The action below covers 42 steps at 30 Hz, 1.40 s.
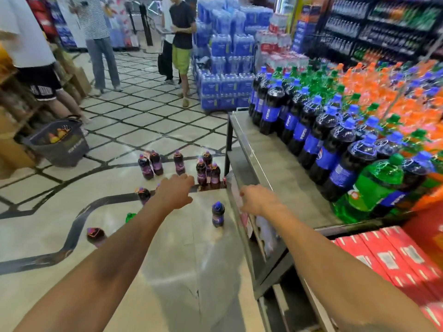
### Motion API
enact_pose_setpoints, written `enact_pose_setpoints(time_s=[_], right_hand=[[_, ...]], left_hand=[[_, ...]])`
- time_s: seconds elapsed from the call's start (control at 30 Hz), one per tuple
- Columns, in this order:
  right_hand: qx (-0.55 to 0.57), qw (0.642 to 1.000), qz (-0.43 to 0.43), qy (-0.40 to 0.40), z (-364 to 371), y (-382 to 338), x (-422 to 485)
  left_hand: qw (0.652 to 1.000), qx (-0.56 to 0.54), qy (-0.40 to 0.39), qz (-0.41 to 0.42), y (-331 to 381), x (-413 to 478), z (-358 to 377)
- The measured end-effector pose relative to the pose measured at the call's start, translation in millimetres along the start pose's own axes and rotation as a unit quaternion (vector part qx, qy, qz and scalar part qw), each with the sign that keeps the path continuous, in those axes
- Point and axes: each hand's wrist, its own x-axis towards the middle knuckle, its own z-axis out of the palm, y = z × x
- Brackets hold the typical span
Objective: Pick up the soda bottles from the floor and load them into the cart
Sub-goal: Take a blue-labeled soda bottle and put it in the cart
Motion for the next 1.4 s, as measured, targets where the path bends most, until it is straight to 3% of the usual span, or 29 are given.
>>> enact_pose_setpoints(time_s=[0.3,0.7,1.1,1.4], right_hand=[[-0.001,1.0,0.004,-0.009,-34.5,35.5,96.1],[0.08,0.997,-0.019,-0.002,-78.9,76.7,256.0],[0.062,0.991,-0.051,-0.111,-41.6,56.4,393.6],[0.126,0.974,0.054,-0.178,53.9,60.3,475.7]], left_hand=[[1.0,-0.013,-0.004,0.018,-10.7,110.2,-6.8],[1.0,0.012,-0.028,0.007,-22.1,241.5,-28.5],[0.993,-0.02,-0.117,-0.022,-77.1,331.9,33.6],[0.98,-0.049,-0.194,0.018,-109.2,430.9,119.4]])
